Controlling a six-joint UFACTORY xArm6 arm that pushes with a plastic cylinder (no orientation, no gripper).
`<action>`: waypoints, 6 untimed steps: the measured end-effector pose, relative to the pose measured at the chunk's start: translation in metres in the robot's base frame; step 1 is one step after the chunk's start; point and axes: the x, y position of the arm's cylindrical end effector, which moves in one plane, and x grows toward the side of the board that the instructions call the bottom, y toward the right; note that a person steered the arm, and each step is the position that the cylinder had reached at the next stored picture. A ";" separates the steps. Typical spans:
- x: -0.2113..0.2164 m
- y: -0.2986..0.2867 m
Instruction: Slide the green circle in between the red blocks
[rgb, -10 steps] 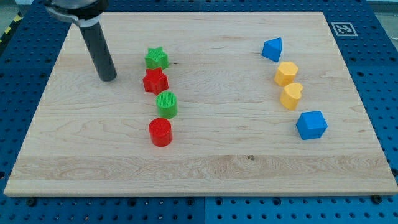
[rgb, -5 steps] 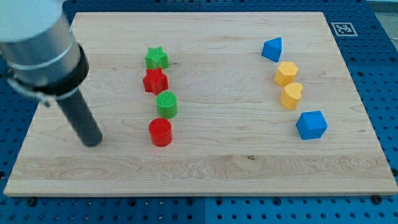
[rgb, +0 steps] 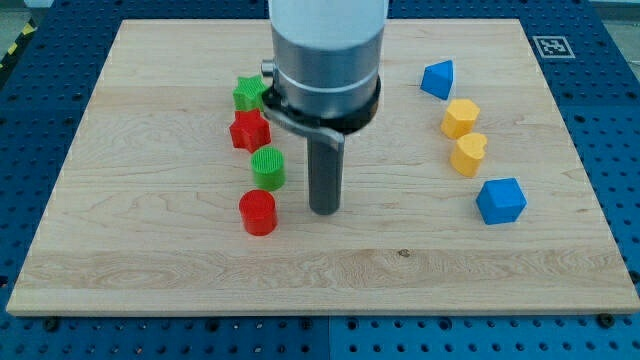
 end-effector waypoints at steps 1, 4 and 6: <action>-0.007 0.000; -0.042 -0.007; -0.042 -0.030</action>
